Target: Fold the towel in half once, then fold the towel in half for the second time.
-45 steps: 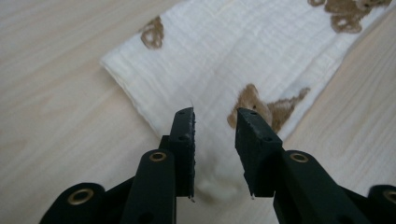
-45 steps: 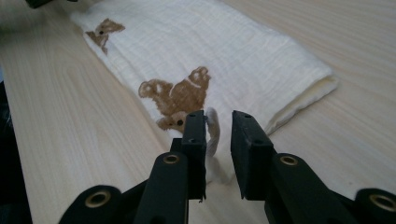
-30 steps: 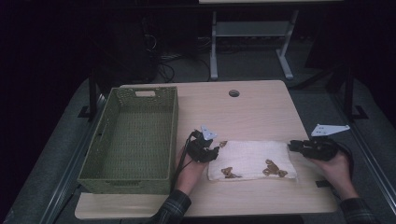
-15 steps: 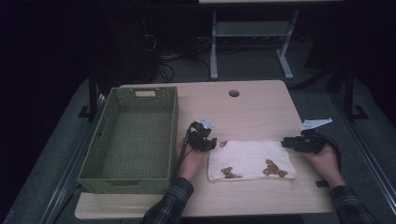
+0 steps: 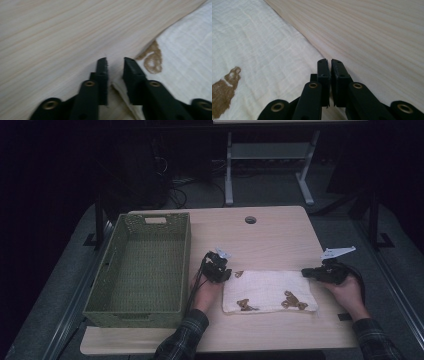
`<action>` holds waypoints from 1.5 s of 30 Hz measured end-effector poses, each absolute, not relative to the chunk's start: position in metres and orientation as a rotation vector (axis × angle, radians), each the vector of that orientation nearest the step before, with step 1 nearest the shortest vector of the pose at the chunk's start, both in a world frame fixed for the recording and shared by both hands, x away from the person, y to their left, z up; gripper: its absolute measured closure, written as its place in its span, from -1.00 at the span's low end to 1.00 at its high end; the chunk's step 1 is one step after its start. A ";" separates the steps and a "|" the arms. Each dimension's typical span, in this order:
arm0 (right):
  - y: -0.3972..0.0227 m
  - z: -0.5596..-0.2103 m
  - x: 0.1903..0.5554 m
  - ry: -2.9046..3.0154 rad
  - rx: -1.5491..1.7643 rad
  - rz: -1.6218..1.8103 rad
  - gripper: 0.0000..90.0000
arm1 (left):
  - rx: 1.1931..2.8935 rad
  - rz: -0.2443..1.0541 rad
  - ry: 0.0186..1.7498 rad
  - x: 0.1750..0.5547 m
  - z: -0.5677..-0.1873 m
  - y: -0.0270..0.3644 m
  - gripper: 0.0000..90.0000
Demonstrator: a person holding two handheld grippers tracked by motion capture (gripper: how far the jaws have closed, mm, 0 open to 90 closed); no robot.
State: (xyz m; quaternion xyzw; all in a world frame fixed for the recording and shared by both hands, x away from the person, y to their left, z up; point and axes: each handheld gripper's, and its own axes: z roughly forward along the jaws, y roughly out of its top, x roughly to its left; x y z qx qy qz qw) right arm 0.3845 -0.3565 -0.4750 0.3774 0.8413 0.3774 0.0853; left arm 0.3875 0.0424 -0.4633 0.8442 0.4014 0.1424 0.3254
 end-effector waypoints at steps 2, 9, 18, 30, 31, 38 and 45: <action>-0.356 -0.475 0.385 2.510 1.124 1.119 0.92 | 2.221 0.368 1.038 0.387 -0.463 0.040 0.88; -0.361 -0.472 0.390 2.468 1.136 1.131 0.92 | 2.183 0.341 1.062 0.388 -0.458 0.044 0.98; -0.366 -0.456 0.404 2.372 1.123 1.218 0.93 | 2.096 0.418 1.037 0.395 -0.433 0.044 0.98; -0.370 -0.442 0.391 2.349 1.071 1.286 0.93 | 2.067 0.461 0.959 0.374 -0.414 0.045 0.98; -0.371 -0.442 0.388 2.352 1.065 1.287 0.93 | 2.068 0.464 0.952 0.371 -0.413 0.046 0.98; -0.373 -0.440 0.372 2.365 1.040 1.301 0.93 | 2.082 0.459 0.937 0.358 -0.413 0.047 0.98; -0.372 -0.441 0.357 2.392 1.025 1.294 0.93 | 2.110 0.480 0.914 0.343 -0.414 0.049 0.98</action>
